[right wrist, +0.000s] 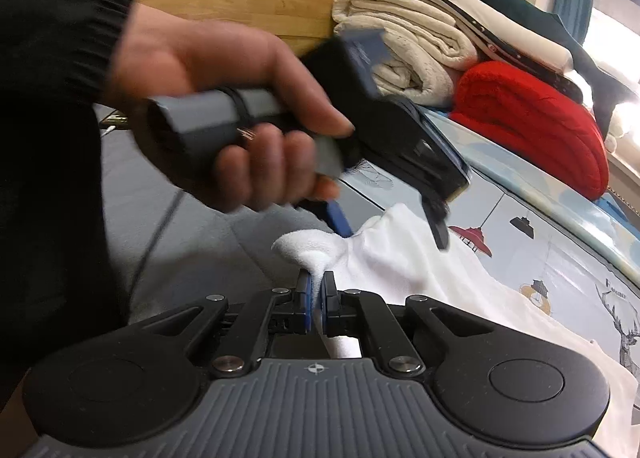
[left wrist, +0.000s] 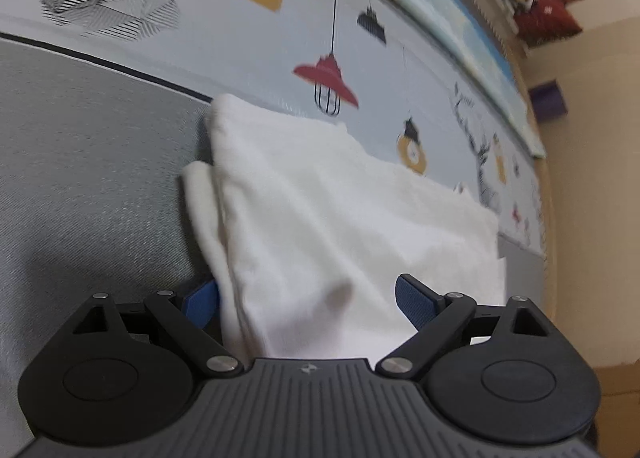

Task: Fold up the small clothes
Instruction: 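Grasp the shirt corner with the left gripper while the right gripper holds its corner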

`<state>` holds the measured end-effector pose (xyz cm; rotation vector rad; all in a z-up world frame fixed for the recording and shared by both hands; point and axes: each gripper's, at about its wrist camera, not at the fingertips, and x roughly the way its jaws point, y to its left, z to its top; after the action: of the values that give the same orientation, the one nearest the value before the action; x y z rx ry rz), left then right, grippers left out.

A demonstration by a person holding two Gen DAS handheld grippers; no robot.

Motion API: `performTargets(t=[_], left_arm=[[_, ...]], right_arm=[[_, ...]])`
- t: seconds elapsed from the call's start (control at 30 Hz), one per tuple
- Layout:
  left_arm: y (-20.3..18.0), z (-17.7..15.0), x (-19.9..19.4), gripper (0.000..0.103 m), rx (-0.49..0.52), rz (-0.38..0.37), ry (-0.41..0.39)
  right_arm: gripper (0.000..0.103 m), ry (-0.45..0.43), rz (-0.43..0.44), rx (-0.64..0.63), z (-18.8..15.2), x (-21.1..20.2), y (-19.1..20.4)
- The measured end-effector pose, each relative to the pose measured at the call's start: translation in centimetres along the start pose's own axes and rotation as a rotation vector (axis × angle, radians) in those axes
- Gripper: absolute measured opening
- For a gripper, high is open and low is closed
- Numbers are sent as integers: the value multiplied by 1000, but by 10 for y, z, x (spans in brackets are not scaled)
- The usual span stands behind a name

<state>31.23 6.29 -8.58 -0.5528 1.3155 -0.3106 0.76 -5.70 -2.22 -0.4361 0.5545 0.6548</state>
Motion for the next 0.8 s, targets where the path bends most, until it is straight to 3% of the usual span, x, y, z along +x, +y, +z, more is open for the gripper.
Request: performTargets(t=[0.07, 0.1, 0.13, 0.2, 0.23, 0.33, 0.43, 0.57, 0.7, 0.8], left_arm=[[0, 1, 8, 82, 10, 20, 8], [1, 1, 10, 65, 8, 31, 13], [4, 1, 12, 39, 9, 44, 18], [9, -1, 9, 22, 9, 62, 15], [12, -1, 3, 19, 4, 57, 6], [15, -2, -25, 16, 2, 64, -58], [24, -7, -61, 15, -23, 69, -129], [25, -18, -82, 15, -18, 108, -146], [3, -24, -83, 14, 40, 158, -157], [-4, -26, -81, 14, 70, 138, -176]], right_arm=[[4, -1, 6, -3, 3, 0, -3], [4, -1, 7, -1, 3, -1, -3], [4, 0, 7, 2, 5, -2, -4], [4, -1, 12, 10, 8, -3, -3], [4, -1, 14, 15, 9, -2, -4], [4, -6, 50, 48, 16, 2, -5], [4, -52, 124, 159, 26, -3, -9], [4, -112, 180, 281, 33, -16, -20], [4, -93, 163, 329, 25, -25, -29], [4, -71, 137, 350, 18, -27, -37]])
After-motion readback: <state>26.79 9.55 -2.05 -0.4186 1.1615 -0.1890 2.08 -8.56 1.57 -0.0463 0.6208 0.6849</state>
